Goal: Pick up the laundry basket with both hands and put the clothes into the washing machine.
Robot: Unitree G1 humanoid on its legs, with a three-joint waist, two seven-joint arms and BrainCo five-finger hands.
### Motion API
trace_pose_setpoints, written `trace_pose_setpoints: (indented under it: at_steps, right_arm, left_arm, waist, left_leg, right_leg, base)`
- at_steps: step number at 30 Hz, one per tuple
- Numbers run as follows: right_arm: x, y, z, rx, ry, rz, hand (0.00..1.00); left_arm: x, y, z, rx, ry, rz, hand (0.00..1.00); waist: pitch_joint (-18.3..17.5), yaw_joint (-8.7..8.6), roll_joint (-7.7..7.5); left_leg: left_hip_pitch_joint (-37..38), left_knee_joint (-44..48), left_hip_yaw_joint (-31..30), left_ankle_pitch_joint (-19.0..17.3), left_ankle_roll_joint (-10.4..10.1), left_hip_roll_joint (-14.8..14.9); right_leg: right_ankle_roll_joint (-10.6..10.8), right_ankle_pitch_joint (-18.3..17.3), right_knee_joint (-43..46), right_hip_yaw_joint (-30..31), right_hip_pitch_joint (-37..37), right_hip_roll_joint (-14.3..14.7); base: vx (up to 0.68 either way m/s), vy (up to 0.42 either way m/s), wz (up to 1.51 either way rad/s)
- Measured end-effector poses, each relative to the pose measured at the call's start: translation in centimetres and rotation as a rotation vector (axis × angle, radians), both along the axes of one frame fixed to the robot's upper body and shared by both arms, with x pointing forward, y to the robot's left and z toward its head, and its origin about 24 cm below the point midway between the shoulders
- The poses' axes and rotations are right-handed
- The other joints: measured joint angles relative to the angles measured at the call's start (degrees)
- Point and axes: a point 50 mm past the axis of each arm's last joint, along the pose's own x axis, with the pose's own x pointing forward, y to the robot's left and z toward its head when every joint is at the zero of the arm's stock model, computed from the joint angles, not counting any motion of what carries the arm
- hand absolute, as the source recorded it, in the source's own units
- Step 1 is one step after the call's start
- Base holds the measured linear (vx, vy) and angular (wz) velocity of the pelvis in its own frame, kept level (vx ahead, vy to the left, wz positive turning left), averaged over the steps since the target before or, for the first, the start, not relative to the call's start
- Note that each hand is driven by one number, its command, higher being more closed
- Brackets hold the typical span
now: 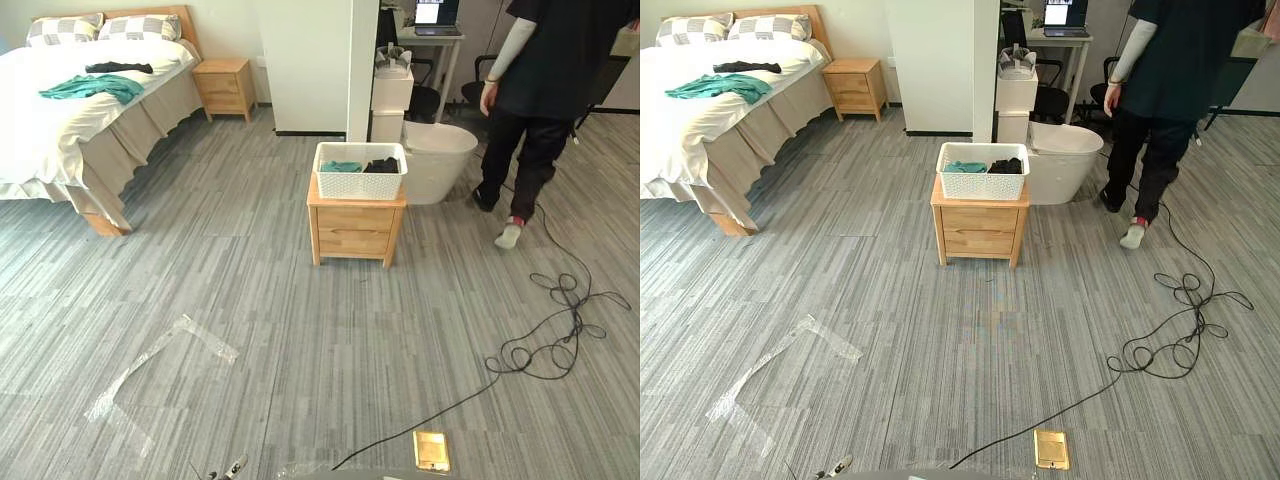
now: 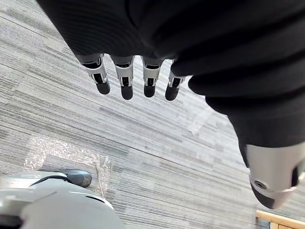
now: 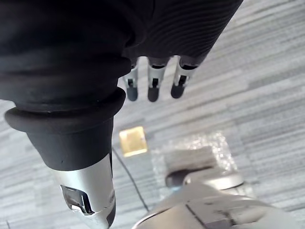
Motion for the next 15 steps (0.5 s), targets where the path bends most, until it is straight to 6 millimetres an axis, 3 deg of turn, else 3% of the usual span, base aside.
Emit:
trace_pose_setpoints:
  at_steps: [5, 15]
  right_arm:
    - [1.8, 0.3, 0.1, 0.008, -0.045, -0.014, 0.0]
    - [2.8, 0.4, 0.3, 0.009, -0.07, -0.008, 0.0]
  left_arm:
    - [1.7, -0.2, 0.2, -0.014, -0.055, 0.019, 0.0]
    - [2.0, -0.5, 0.2, -0.022, -0.065, -0.003, 0.0]
  waist:
    - [0.53, -0.09, -0.3]
    - [0.88, -0.03, -0.31]
  left_leg:
    - [0.59, -0.29, 0.15, -0.02, -0.03, -0.02]
    - [1.78, -1.52, 0.8, 0.07, -0.19, 0.08]
  right_leg:
    - [1.29, -0.33, -0.55, -0.56, 0.84, -0.06]
    - [1.43, -0.42, -0.68, -0.73, 1.11, 0.01]
  base:
    - [0.03, -0.002, 0.0]
    - [-0.04, -0.012, 0.0]
